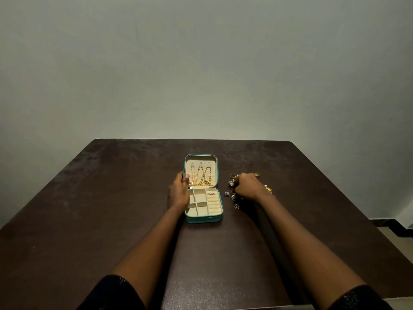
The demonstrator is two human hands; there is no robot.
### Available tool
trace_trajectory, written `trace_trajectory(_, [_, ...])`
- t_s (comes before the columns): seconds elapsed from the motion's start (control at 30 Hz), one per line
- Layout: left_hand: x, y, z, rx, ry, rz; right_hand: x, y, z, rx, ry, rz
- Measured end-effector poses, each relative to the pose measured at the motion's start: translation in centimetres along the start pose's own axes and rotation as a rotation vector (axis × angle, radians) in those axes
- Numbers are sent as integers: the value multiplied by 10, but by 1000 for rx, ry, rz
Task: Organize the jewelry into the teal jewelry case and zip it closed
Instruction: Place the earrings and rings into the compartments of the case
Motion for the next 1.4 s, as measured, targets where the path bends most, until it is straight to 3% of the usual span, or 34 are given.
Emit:
trace_trajectory(0.43, [0,0,0,-18,11,5,3,-14,5,-71,-3,75])
trace_trajectory(0.7, [0,0,0,-19,22,1,-16,-25,10,-133,156,-124])
trace_trajectory(0.93, [0,1,-1,-13,23,-12,-20,-33,18,-123,157,-467])
trace_trajectory(1.4, [2,-1,-2,-8,7,9,5,-63,26,-313,71,-108])
Point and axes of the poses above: each hand's wrist, its own z-axis away from the middle knuckle, its own x-axis out of the palm, y = z × x, the point moved 7 cm from there along -z, towards the middle knuckle, and after that the axes turned 8 degrees about -z, right-handed, at the moved point
